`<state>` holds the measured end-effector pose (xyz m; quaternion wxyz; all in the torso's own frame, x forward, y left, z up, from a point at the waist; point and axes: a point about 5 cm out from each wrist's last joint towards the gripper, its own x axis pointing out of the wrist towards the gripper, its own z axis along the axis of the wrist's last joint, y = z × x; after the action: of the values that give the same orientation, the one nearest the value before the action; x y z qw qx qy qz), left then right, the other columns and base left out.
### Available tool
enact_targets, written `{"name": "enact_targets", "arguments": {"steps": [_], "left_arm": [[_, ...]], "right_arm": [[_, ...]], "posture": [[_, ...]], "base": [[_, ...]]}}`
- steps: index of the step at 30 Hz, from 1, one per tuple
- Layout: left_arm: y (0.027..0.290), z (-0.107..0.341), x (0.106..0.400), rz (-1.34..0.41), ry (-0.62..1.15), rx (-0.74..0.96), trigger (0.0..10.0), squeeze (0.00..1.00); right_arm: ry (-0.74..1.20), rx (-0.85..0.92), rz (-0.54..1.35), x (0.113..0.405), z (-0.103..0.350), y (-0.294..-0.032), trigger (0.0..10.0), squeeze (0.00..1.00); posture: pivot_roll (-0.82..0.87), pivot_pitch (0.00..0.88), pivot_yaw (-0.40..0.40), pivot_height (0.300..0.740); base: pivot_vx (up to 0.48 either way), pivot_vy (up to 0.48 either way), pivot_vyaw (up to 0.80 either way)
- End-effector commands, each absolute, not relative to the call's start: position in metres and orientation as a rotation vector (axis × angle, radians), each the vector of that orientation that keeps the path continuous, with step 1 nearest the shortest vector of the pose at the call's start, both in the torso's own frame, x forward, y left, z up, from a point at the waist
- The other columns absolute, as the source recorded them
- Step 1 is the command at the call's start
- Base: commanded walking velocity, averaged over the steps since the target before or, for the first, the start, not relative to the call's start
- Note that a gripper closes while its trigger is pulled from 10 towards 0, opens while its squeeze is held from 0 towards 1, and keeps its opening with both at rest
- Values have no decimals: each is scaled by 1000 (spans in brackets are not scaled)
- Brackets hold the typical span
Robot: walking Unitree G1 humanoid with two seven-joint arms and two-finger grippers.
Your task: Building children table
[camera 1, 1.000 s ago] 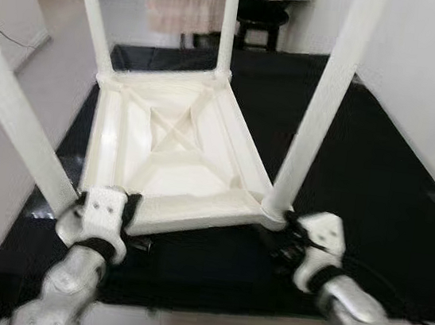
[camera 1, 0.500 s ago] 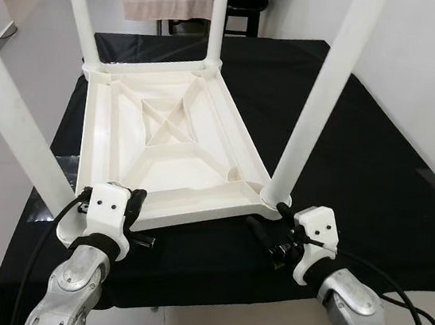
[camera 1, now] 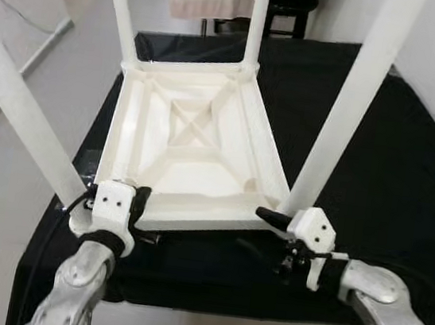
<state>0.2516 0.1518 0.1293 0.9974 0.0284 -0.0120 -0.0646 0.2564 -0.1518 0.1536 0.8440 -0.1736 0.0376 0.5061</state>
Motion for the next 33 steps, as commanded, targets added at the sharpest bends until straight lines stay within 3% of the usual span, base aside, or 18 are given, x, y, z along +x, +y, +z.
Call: {"name": "enact_targets", "arguments": {"steps": [1,9,15,23,33], "left_arm": [[153,127,247,-168,-25,78,10000,0],[133,137,234,-413,-70,33,10000,0],[121,140,215,-611,-28,-99,10000,0],[124,145,205,-625,-38,-187,10000,0],[126,146,198,-602,-27,-197,10000,0]], "right_arm": [[62,-382,1159,257,155,-138,10000,0],[63,-408,1343,261,160,-120,10000,0],[181,-478,1552,257,155,-113,10000,0],[275,-595,1389,281,136,-105,10000,0],[355,-548,1344,284,137,-98,10000,0]], "posture": [[28,93,3,740],[55,98,5,740],[72,95,7,740],[88,102,5,740],[93,111,5,740]], "base": [[0,0,0],[0,0,0],[0,0,0],[0,0,0],[0,0,0]]}}
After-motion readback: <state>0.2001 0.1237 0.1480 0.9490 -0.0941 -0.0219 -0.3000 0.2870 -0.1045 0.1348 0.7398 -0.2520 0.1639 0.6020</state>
